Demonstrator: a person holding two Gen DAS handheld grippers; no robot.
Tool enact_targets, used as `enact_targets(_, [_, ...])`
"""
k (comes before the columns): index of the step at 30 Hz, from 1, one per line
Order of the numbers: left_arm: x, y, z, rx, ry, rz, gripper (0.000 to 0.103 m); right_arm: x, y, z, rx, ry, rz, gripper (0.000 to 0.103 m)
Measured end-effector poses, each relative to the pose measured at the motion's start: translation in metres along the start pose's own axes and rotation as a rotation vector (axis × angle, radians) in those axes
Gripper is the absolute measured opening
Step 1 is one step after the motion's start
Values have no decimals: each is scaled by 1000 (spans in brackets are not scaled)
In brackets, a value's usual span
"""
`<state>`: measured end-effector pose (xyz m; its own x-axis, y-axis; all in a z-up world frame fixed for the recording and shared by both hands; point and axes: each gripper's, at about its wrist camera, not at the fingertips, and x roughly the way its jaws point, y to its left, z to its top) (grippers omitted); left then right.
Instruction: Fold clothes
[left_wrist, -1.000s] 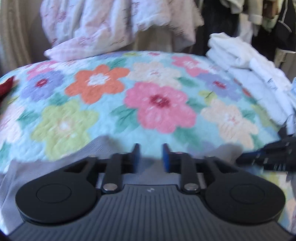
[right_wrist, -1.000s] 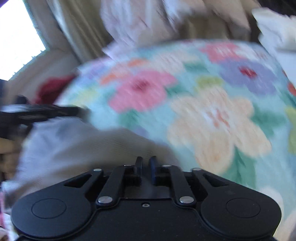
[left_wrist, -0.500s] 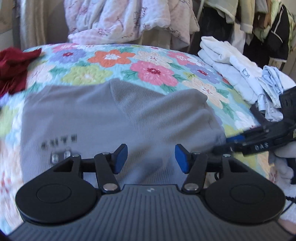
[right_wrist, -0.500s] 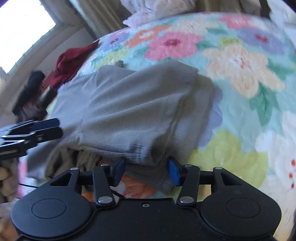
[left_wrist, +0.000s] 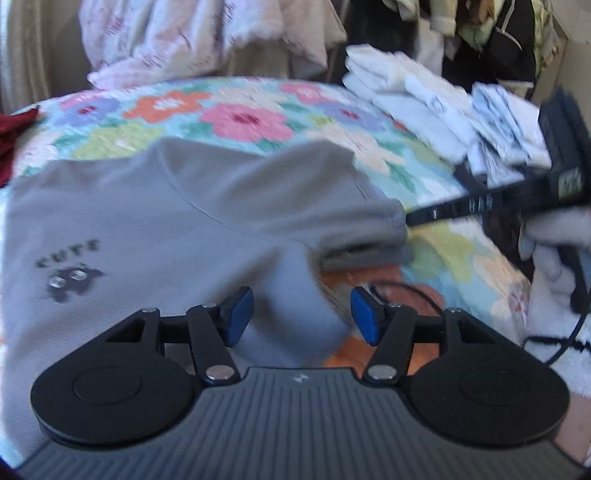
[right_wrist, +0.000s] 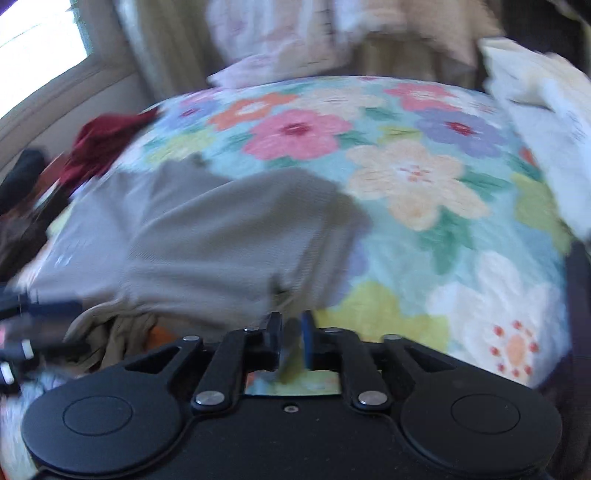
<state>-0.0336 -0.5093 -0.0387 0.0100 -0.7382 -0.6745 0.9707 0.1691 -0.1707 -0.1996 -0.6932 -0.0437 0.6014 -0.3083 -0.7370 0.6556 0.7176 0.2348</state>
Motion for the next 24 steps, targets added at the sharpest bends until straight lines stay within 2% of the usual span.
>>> enact_targets(2, [3, -9, -7, 16, 6, 13, 62, -8, -9, -5, 77, -12, 21, 38])
enact_targets(4, [8, -18, -11, 38, -3, 46, 64, -11, -19, -9, 191, -12, 108, 45])
enact_targets(6, [17, -23, -13, 65, -1, 77, 63, -13, -29, -15, 319, -13, 214, 48])
enact_targets(8, [26, -29, -13, 130, 5, 141, 34, -6, -36, -19, 406, 5, 284, 61])
enact_targets(9, [25, -30, -12, 158, -1, 163, 16, -1, -39, -20, 442, 15, 311, 61])
enact_targets(10, [20, -26, -9, 149, -17, 151, 15, 3, -41, -21, 460, 29, 317, 61])
enact_targets(12, [5, -18, -2, 101, -58, 102, 15, 7, -42, -22, 479, 44, 306, 61])
enact_targets(14, [-7, -15, 3, 99, -87, 76, 15, 10, -47, -23, 515, 48, 321, 62])
enact_targets(17, [2, -22, 1, 179, -4, 58, 15, 18, -53, -28, 596, 84, 341, 67])
enact_targets(18, [7, -25, -1, 191, 23, 55, 18, 23, -53, -30, 632, 101, 356, 67])
enact_targets(20, [13, -32, -5, 231, 44, 57, 24, 33, -53, -38, 707, 132, 391, 74])
enact_targets(22, [15, -41, -5, 286, 48, 47, 41, 40, -48, -45, 750, 140, 423, 75])
enact_targets(24, [10, -44, -3, 305, 42, 35, 43, 41, -45, -49, 785, 108, 420, 75])
